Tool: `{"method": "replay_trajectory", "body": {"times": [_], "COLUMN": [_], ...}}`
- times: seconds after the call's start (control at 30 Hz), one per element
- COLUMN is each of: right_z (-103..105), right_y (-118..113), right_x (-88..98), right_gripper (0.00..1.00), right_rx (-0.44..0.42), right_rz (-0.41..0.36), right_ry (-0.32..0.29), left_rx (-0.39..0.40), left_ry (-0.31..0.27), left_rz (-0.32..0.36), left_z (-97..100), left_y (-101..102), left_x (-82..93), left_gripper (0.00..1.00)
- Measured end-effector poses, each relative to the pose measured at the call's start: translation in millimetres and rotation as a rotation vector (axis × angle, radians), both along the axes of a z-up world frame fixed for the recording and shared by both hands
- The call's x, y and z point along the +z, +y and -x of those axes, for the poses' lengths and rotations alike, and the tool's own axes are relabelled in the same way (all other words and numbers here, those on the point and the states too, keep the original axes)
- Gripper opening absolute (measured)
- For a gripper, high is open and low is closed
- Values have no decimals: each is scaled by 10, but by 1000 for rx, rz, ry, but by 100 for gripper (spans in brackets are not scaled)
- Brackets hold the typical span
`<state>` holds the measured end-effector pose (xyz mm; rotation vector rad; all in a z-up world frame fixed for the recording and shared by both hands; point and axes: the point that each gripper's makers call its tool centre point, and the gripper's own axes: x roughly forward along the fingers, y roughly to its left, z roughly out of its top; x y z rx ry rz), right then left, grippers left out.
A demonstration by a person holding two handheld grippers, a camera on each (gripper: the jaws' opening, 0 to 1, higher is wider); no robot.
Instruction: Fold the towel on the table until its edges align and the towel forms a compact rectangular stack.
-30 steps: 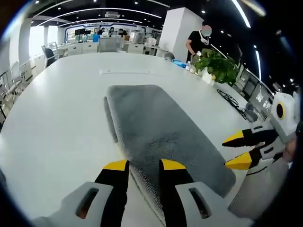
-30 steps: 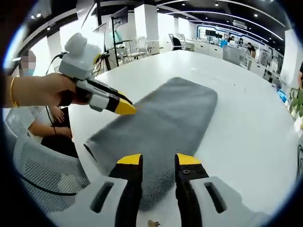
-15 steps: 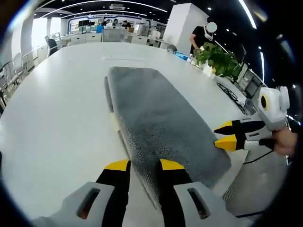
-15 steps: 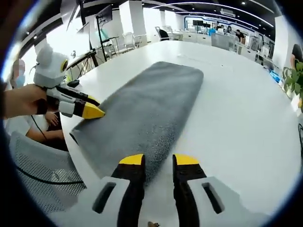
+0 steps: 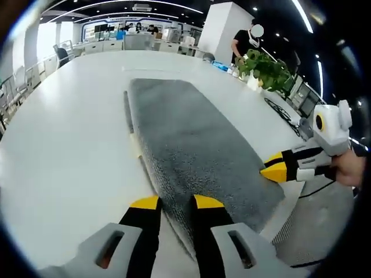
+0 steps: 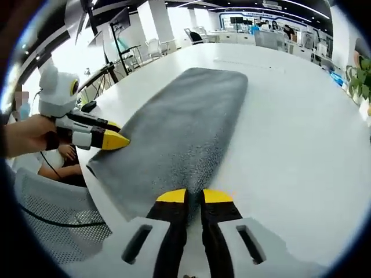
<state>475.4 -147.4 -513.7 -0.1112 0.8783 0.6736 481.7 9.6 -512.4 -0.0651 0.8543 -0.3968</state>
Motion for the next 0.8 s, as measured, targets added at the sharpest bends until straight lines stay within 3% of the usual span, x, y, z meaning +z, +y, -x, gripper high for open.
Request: {"method": "replay_trajectory", "body": {"times": [0.27,0.63,0.8], "right_z": [66,191,218], "right_y": [-156,-587,-656], "right_x": [-10,29,33], "right_gripper": [3,3,4], "right_rx": [-20,-73,-84], "right_rz": [7,48,51], "right_ry": [16,34,37], "left_rx": [-63,-186,-197], "left_ry": [5,4,4], "left_rz": [-19,-9,8], "left_z": [-23,-49,-20], "left_y": [-180,-650,-648], "left_x": [-7,-3,-4], "left_gripper": [19,19,19]}}
